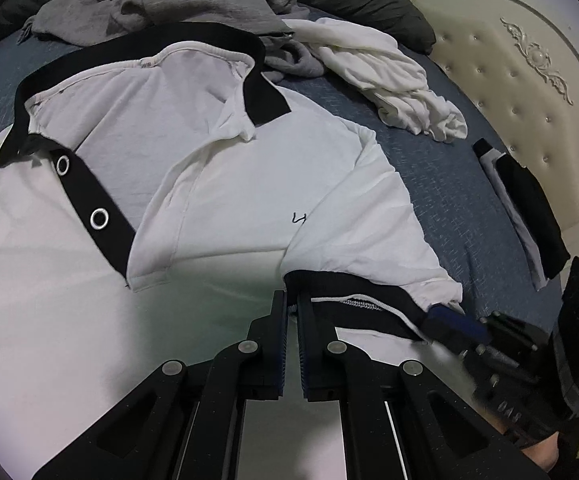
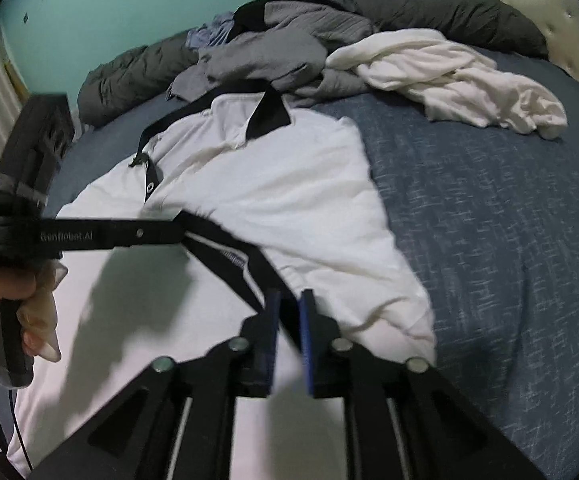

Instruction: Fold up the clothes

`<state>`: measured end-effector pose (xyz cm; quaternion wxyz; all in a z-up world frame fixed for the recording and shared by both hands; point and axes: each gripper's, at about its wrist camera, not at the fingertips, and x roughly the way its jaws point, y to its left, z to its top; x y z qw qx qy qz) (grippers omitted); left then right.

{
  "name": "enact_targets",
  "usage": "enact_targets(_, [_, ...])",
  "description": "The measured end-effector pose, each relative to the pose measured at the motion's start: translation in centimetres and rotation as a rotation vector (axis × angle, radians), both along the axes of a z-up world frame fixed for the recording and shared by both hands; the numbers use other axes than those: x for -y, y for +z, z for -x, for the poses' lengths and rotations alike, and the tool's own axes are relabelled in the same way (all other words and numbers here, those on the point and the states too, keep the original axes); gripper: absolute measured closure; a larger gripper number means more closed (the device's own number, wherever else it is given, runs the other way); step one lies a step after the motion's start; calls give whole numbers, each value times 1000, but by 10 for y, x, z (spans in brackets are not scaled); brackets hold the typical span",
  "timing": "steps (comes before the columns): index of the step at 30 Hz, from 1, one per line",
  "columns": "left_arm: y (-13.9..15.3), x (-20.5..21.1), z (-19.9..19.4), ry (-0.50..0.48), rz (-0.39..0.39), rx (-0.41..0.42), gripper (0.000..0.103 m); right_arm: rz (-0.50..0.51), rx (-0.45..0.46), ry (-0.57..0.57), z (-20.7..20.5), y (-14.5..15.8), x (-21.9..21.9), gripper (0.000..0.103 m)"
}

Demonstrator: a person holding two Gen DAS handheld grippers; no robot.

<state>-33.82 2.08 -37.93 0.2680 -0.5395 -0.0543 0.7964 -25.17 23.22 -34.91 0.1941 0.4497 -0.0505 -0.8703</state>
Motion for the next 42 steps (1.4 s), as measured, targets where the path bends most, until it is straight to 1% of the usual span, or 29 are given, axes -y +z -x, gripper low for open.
enact_targets(2, [2, -2, 0, 0, -1, -5, 98, -11, -5, 14, 0, -2, 5, 82])
enact_targets(4, [3, -2, 1, -2, -4, -9, 98, -43, -19, 25, 1, -3, 12, 73])
enact_targets(7, [4, -4, 1, -6, -5, -10, 98, -86, -15, 30, 6, -9, 20, 72])
enact_targets(12, [2, -4, 0, -5, -7, -9, 98, -96, -8, 22, 10, -15, 21, 72])
enact_targets(14, [2, -5, 0, -6, -8, -10, 98, -90, -8, 11, 11, -14, 18, 78])
enact_targets(15, [1, -5, -1, -6, -7, -10, 98, -86, -9, 7, 11, -14, 16, 86])
enact_targets(17, [0, -4, -1, -7, -6, -10, 98, -70, -12, 3, 11, -13, 12, 91])
enact_targets(18, [0, -4, -1, -8, -4, -9, 98, -63, -13, 1, 12, -12, 10, 97])
enact_targets(19, [0, -3, -1, -9, -3, -8, 98, -59, -15, 2, 11, -12, 9, 99])
enact_targets(22, [1, -1, 0, -2, -2, -8, 98, -49, -22, 11, 9, -7, 8, 103])
enact_targets(28, [3, 3, 3, 13, -6, -9, 98, -13, -28, 59, -2, 9, 2, 103])
enact_targets(31, [3, 4, 4, 22, -15, 0, 98, -11, -25, 52, -2, 8, 0, 103])
enact_targets(34, [4, 0, 2, 12, -1, -6, 98, 14, -39, 39, 2, 8, 0, 103])
enact_targets(38, [6, -4, 0, -2, 8, -9, 98, -22, -55, 34, 7, 6, 12, 100])
enact_targets(39, [6, -4, -1, -3, 4, -10, 98, -45, -54, 34, 9, 3, 16, 96])
enact_targets(42, [8, -3, -2, -5, -6, -13, 98, -94, -45, 41, 12, -2, 24, 91])
